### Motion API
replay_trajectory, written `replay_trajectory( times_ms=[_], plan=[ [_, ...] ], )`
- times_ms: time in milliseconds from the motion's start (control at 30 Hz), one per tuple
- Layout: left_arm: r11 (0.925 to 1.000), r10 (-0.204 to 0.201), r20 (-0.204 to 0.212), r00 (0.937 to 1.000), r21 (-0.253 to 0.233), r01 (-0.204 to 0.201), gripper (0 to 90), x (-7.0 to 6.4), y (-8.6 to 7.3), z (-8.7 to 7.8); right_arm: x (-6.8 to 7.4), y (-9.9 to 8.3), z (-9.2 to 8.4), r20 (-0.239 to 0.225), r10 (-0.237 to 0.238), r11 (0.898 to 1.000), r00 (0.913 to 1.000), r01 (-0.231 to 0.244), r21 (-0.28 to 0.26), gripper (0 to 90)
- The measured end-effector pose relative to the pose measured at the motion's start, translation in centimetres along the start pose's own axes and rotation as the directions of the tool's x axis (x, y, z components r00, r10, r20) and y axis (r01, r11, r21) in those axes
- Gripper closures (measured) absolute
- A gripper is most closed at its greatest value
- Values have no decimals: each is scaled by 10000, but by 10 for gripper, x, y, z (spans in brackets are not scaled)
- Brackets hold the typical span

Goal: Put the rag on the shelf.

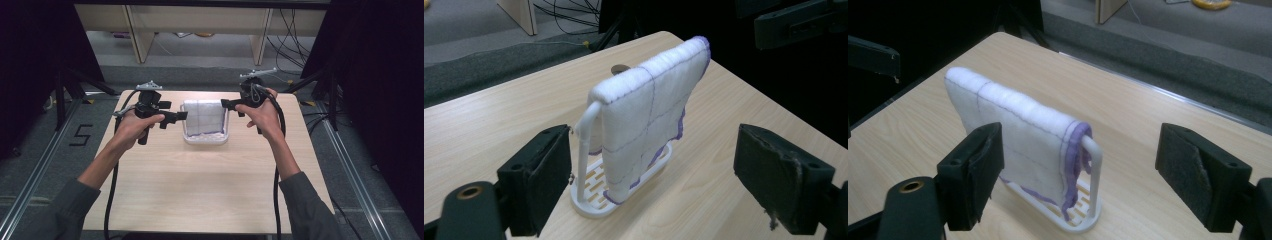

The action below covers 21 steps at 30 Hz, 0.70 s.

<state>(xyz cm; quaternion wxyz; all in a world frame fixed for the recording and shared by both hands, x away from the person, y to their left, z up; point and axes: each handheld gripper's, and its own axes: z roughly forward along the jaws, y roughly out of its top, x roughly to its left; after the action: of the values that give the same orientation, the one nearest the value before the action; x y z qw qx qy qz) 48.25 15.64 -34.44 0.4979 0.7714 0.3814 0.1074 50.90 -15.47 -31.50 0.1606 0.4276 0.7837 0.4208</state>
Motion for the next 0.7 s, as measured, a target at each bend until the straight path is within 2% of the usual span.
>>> replay_trajectory(
  times_ms=[133,167,233,433,600,700],
  plan=[
    [9999,96,39,9999,72,-96,149,-2,-8,-2,3,-7,-2,-87,44,10000,10000,-44,-10,209],
    [9999,95,39,9999,60,-95,149,-3,-10,-2,3,-9,-2,-107,-85,9999,9999,83,-131,211],
    [9999,115,154,9998,75,-116,149,-6,-17,-4,7,-16,-5,-273,90,9997,9996,-96,-222,211],
    [9997,236,510,9984,54,-239,149,-15,-30,-8,10,-30,-10,-398,-24,9995,9992,12,-317,211],
    [9996,270,529,9982,-21,-269,149,-21,-40,-12,11,-41,-14,-565,49,9992,9984,-72,-403,211],
    [9994,342,720,9968,-68,-338,149,-23,-46,-16,12,-48,-17,-595,153,9989,9981,-179,-435,209]
  ],
)
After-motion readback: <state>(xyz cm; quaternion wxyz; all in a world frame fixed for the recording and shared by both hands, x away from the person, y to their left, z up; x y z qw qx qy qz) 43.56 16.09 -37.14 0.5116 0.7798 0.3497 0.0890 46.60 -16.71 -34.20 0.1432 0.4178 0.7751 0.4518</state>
